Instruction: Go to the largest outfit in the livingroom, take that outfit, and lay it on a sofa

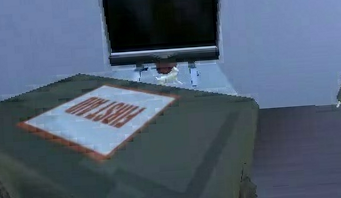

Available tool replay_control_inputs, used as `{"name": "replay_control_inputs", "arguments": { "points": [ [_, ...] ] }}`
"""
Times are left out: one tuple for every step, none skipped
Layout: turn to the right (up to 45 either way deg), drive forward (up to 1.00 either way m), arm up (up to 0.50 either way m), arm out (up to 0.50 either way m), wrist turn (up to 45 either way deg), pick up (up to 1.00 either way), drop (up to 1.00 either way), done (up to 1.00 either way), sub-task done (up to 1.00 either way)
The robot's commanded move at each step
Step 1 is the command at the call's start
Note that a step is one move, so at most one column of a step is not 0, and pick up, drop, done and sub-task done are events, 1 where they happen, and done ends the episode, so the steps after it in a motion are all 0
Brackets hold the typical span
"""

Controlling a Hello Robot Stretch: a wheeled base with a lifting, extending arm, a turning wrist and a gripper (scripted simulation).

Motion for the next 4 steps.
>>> {"name": "replay_control_inputs", "arguments": {
  "points": [
    [12.0,0.00,0.00,0.00,0.0,0.00,0.00,0.00,0.00],
    [-45.0,0.00,0.00,0.00,0.0,0.00,0.00,0.00,0.00],
    [-45.0,0.00,0.00,0.00,0.0,0.00,0.00,0.00,0.00],
    [-21.0,0.00,0.00,0.00,0.0,0.00,0.00,0.00,0.00]
  ]
}}
